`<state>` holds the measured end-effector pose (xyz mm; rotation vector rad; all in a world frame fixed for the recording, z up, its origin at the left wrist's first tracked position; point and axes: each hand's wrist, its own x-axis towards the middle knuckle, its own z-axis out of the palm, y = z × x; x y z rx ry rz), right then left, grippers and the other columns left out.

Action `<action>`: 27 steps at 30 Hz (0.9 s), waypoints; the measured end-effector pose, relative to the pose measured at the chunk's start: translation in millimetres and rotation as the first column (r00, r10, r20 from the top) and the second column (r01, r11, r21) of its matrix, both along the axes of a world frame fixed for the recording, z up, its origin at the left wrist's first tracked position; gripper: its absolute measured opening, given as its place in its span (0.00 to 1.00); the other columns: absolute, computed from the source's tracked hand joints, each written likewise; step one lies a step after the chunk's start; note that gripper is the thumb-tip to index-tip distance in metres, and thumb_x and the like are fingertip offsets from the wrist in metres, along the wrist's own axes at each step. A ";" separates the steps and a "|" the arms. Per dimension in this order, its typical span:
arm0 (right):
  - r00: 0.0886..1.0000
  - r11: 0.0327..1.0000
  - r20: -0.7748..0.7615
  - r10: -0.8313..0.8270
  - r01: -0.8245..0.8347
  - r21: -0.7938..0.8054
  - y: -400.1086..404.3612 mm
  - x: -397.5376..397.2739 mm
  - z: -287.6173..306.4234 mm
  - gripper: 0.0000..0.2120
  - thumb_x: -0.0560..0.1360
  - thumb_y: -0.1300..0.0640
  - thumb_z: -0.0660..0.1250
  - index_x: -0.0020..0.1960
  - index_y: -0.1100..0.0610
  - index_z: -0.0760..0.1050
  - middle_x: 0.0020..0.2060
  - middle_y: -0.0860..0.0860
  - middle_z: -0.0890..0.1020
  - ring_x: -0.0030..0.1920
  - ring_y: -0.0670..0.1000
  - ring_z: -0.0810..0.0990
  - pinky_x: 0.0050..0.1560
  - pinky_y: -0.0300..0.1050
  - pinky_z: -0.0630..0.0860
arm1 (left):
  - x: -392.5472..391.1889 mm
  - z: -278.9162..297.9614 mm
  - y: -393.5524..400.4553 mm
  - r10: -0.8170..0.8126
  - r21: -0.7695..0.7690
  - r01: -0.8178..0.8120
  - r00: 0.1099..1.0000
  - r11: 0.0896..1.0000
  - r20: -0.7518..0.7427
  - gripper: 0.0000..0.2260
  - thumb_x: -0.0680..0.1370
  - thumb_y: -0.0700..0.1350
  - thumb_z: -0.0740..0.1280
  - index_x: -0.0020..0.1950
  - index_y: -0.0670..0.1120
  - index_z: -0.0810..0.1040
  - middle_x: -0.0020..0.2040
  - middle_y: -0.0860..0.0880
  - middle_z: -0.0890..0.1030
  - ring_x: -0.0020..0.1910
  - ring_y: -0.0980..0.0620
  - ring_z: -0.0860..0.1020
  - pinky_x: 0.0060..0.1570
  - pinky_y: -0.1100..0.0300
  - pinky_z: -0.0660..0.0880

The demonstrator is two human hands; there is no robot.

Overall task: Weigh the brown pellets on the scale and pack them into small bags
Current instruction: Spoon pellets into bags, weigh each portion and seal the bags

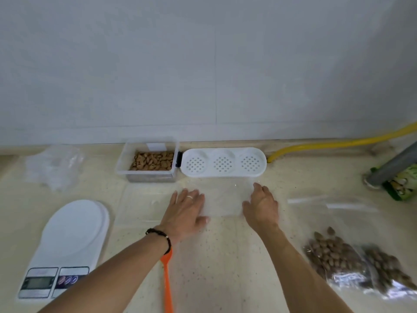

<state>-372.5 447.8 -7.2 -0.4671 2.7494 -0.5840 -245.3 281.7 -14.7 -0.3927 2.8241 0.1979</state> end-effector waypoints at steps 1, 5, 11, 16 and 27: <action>1.000 0.999 -0.014 -0.008 0.007 -0.048 1.5 1.7 1.2 0.22 0.76 0.60 0.65 0.69 0.59 0.66 0.59 0.55 0.75 0.60 0.56 0.73 0.60 0.51 0.70 | -0.4 2.0 0.3 0.000 0.013 0.000 1.000 1.000 -0.013 0.29 0.79 0.61 0.58 0.75 0.48 0.58 0.77 0.45 0.58 0.77 0.42 0.52 0.75 0.43 0.50; 0.999 0.956 -0.024 -0.022 0.014 -0.294 9.1 9.1 17.2 0.14 0.74 0.62 0.66 0.59 0.59 0.76 0.50 0.53 0.77 0.51 0.53 0.75 0.52 0.47 0.73 | -5.2 20.0 2.6 0.041 0.072 -0.028 0.981 0.997 -0.192 0.34 0.80 0.59 0.60 0.79 0.45 0.50 0.79 0.44 0.53 0.78 0.45 0.46 0.76 0.48 0.49; 0.997 0.837 -0.004 0.079 -0.068 -0.543 -1.4 29.9 70.4 0.06 0.75 0.64 0.64 0.47 0.56 0.77 0.40 0.51 0.81 0.37 0.48 0.77 0.34 0.32 0.71 | -13.1 72.1 -1.6 0.129 0.232 -0.027 0.889 0.972 -0.440 0.27 0.80 0.51 0.63 0.75 0.42 0.61 0.71 0.43 0.68 0.75 0.45 0.59 0.74 0.49 0.54; 0.981 0.731 0.173 0.085 0.057 -0.680 -35.1 69.7 116.9 0.05 0.75 0.62 0.66 0.51 0.57 0.76 0.42 0.53 0.84 0.41 0.51 0.84 0.42 0.42 0.77 | 30.3 103.4 -32.5 0.111 0.244 0.033 0.825 0.969 -0.554 0.14 0.79 0.36 0.61 0.63 0.43 0.74 0.49 0.47 0.82 0.52 0.47 0.79 0.60 0.51 0.69; 0.920 0.656 0.390 -0.026 0.310 -0.688 -162.8 213.1 105.0 0.22 0.72 0.65 0.70 0.65 0.56 0.72 0.43 0.55 0.81 0.38 0.51 0.77 0.40 0.44 0.74 | 198.1 121.2 -190.0 0.225 0.337 -0.100 0.907 0.936 -0.356 0.11 0.79 0.42 0.64 0.61 0.50 0.75 0.42 0.51 0.81 0.40 0.50 0.79 0.43 0.52 0.78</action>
